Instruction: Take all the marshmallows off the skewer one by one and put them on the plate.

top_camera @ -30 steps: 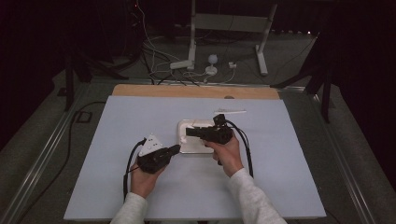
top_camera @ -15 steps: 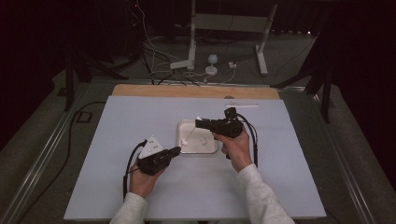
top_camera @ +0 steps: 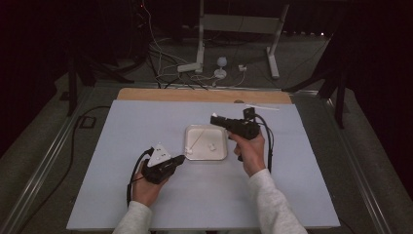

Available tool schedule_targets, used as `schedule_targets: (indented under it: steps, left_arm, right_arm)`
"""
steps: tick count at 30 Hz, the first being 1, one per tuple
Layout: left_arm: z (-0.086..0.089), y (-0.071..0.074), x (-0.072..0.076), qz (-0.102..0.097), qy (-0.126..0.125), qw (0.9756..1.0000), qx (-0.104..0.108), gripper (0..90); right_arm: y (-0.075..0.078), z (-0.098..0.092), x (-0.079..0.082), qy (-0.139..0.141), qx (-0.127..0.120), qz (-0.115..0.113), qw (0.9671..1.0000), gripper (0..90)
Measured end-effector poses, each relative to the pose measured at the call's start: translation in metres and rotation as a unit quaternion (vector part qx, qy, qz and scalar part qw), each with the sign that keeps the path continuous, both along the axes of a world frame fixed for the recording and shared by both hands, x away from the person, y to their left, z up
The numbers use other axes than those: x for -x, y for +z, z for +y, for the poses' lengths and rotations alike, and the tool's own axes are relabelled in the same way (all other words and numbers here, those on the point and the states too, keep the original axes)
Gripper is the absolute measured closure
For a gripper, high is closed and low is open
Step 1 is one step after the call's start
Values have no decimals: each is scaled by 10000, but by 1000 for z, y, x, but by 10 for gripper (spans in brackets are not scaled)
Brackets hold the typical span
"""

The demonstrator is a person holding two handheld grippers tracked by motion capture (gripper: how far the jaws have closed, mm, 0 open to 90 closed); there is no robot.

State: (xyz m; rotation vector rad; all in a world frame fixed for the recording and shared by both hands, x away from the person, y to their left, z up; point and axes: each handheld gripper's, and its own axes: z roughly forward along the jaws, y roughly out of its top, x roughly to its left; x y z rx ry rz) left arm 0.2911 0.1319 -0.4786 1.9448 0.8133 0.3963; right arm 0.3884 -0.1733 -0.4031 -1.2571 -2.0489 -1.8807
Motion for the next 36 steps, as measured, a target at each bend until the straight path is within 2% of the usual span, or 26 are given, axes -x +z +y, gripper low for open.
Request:
schedule_targets:
  steps: [2,5,15,18,25,31,36]
  left_arm:
    - [1,3,0,-49,27,9999,89,900]
    - [-1,4,1,-65,43,9999,78,900]
    - [0,4,0,15,79,9996,275,900]
    - [0,5,1,19,80,9994,332,900]
    - [0,6,0,42,83,9992,398,900]
    - [-1,7,0,53,59,9990,436,900]
    - [-1,7,0,53,74,9989,465,900]
  right_arm:
    - [7,-8,0,-1,176,-87,9998,799]
    - [9,-12,2,16,353,-142,9993,794]
    - [-7,-11,-1,-68,750,-153,9970,786]
    - [-11,-10,-2,-93,986,-181,9949,787]
    - [-20,-8,-5,-142,1234,-138,9922,787]
    - [-33,-3,-9,-260,1618,-36,9865,787]
    - [-50,3,-13,-325,1957,105,9801,784]
